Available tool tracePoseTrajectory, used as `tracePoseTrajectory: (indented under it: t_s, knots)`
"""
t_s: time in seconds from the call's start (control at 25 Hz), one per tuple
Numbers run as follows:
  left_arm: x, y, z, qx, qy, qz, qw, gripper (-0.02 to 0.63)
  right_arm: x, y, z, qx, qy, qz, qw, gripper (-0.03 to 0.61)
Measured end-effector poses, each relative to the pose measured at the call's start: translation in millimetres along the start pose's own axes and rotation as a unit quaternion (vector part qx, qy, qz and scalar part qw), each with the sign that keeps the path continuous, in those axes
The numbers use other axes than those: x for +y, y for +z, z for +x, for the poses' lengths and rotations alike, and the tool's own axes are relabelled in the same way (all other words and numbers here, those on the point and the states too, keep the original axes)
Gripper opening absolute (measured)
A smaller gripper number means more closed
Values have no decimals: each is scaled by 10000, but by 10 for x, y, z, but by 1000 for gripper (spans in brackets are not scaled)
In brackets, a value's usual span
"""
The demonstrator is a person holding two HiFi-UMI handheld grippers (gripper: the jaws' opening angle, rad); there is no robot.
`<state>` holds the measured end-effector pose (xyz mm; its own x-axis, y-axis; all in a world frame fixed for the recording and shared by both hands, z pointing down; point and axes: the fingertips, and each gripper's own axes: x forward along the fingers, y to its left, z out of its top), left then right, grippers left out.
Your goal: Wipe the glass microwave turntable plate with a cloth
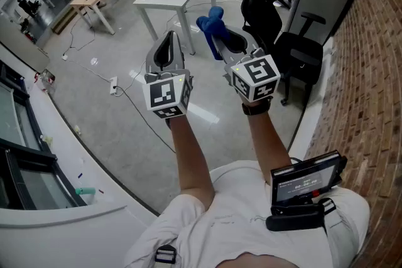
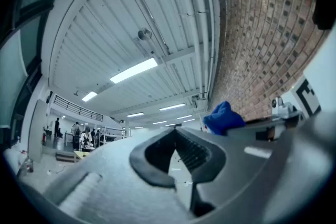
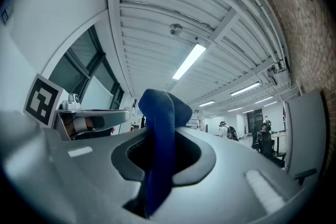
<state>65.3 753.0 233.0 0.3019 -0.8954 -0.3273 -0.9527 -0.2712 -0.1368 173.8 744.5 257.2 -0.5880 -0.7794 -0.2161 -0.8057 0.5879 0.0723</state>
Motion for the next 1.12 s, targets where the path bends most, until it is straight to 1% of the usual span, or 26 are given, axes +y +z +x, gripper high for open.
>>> tracePoseTrajectory:
  t_s: [0.16,0.44,0.56,0.84,1.0,1.12]
  knots:
    - [-88,-8,2,58,-68,39,10000,3,-40,-20,-56,40,-54,57,10000,63]
    - [-166,-112,-55,242,-70,116,9996,3,-26,-120,-134,94,-42,207,9997,63]
    - [-187,-170,-86,330,-58,119,9994,3,-51,-195,-157,207,-122,247,9994,61]
    - [-203,-285,-148,500,-78,122,9986,3,-23,-378,-178,513,-222,228,9982,61]
    - [-182,-323,-178,497,-158,12,9986,3,32,-424,-143,576,-254,104,9980,61]
    - [-117,-318,-206,492,-109,73,9987,3,84,-427,-106,601,-301,57,9977,61]
